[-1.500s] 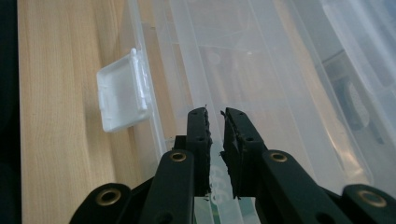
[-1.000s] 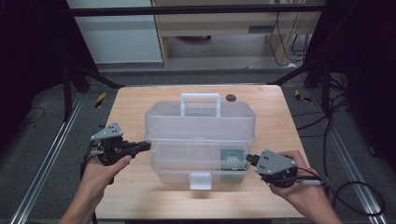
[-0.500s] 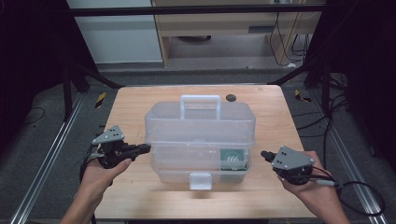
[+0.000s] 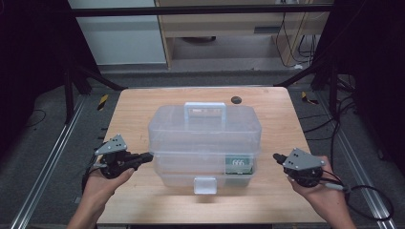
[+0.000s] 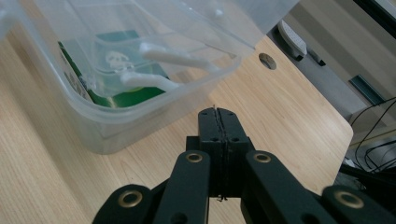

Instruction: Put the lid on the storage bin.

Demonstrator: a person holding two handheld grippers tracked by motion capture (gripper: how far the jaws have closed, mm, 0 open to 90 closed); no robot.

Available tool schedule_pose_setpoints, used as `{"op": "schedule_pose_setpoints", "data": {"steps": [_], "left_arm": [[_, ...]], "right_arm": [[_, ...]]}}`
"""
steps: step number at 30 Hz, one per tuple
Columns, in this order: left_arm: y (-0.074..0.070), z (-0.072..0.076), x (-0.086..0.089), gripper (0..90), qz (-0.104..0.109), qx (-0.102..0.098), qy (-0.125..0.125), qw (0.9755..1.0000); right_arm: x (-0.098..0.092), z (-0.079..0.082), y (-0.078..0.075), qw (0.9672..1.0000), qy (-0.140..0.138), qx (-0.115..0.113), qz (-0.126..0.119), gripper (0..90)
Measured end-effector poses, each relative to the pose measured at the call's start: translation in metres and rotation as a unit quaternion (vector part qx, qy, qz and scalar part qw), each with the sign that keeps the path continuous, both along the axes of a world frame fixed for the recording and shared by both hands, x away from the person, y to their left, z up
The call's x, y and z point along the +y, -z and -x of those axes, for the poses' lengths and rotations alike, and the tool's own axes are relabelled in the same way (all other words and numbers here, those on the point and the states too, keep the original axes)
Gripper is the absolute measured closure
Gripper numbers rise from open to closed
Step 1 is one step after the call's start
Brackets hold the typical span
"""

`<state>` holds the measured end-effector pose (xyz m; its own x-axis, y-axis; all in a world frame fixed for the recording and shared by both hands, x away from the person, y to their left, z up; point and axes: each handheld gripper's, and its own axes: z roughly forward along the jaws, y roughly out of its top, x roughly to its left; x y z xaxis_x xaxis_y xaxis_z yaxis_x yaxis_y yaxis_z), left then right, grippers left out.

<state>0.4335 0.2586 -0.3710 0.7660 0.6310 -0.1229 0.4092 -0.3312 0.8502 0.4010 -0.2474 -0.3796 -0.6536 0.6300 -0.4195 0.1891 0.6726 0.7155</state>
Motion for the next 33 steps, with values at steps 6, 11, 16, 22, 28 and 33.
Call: {"op": "schedule_pose_setpoints", "data": {"steps": [6, 11, 16, 22, 28, 33], "left_arm": [[0.010, 0.004, 0.001, 89.7, -0.003, 0.002, 0.000, 1.0000], [0.015, 0.008, 0.000, 89.7, -0.011, -0.001, -0.002, 0.9999], [0.020, 0.010, -0.001, 89.6, -0.019, -0.001, -0.002, 0.9998], [0.026, 0.012, -0.001, 89.5, -0.020, 0.003, -0.003, 0.9998], [0.029, 0.022, 0.004, 87.2, -0.071, 0.005, 0.001, 0.9975], [0.027, 0.024, 0.022, 85.1, -0.085, -0.005, -0.023, 0.9961]], "right_arm": [[-0.005, 0.000, 0.005, 1.0000, 0.006, 0.004, -0.001, 89.9], [-0.007, 0.000, 0.008, 1.0000, 0.008, 0.005, -0.001, 89.9], [-0.008, 0.000, 0.011, 0.9999, 0.012, 0.008, 0.000, 89.9], [-0.005, -0.001, 0.016, 0.9999, 0.010, 0.013, 0.001, 89.9], [-0.004, -0.004, 0.019, 0.9998, 0.013, 0.013, -0.003, 89.9], [-0.006, -0.007, 0.022, 0.9996, 0.024, 0.013, -0.013, 89.9]]}}
